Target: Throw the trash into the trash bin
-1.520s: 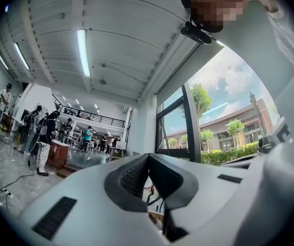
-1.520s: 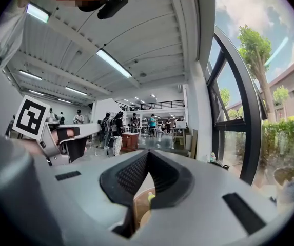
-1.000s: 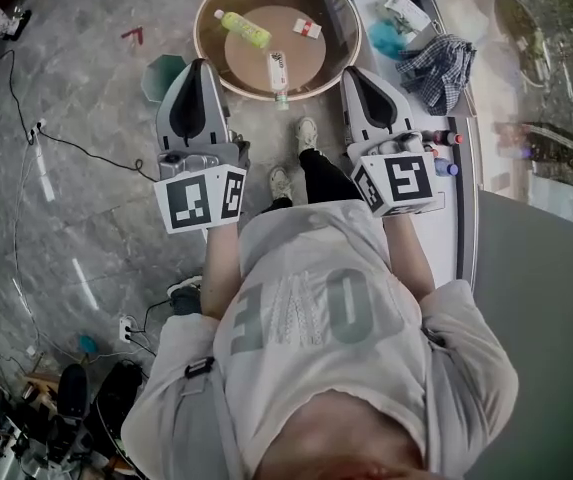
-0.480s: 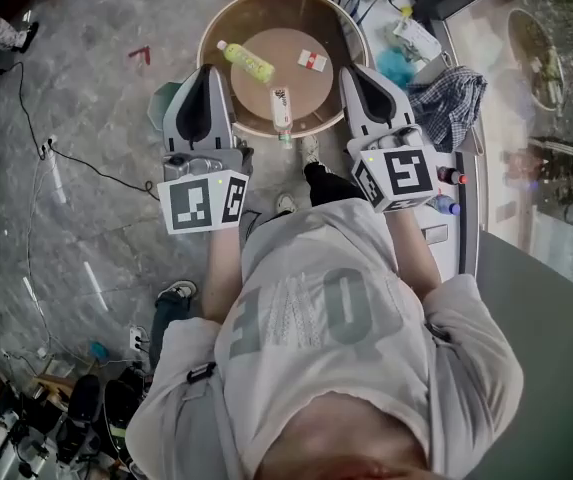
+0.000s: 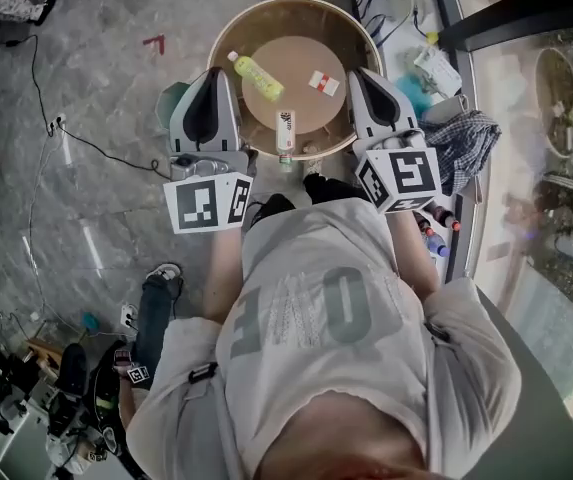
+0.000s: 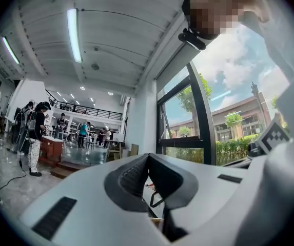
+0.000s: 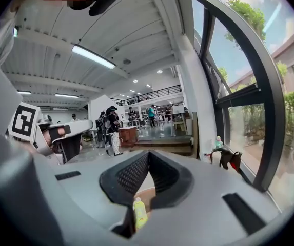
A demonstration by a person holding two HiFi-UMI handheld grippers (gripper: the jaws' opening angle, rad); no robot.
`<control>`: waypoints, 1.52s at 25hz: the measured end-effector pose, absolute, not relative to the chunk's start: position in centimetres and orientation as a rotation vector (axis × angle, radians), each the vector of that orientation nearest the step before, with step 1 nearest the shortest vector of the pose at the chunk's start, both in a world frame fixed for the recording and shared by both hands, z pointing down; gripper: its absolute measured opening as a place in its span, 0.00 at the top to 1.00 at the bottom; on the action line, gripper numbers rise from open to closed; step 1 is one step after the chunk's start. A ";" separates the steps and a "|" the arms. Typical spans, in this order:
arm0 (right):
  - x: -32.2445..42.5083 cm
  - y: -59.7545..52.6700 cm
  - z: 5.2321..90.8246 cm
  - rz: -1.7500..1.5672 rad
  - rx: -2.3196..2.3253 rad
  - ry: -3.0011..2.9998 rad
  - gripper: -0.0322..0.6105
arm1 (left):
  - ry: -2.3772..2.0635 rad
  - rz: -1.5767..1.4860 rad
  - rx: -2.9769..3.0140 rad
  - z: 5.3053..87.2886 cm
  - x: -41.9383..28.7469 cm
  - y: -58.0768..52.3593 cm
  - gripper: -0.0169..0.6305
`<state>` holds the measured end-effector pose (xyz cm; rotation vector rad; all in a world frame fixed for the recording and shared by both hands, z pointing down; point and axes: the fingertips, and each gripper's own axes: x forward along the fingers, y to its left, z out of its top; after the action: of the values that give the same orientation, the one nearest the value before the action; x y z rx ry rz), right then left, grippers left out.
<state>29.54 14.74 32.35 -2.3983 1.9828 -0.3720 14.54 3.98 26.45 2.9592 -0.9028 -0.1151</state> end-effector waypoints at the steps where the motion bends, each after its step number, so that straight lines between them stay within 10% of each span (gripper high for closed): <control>1: 29.7 14.2 32.6 -0.384 -2.381 2.000 0.93 | -0.922 -0.100 2.962 26.5 14.9 3.5 0.95; 28: 26.8 1.0 33.0 -0.411 -2.250 2.133 0.92 | -0.939 -0.181 2.946 27.6 12.9 -8.8 0.95; 30: 26.0 -0.8 34.6 -0.494 -2.221 2.158 0.59 | -0.944 -0.163 2.938 28.6 12.1 -9.0 0.95; 38: 22.7 -6.9 47.9 -0.973 -2.159 2.317 0.53 | -0.963 -0.015 2.915 35.5 9.9 -11.0 0.95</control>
<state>22.73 -6.90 47.92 -2.1594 2.3168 -0.9728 9.86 -11.03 35.48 2.9147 -0.9633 -0.0148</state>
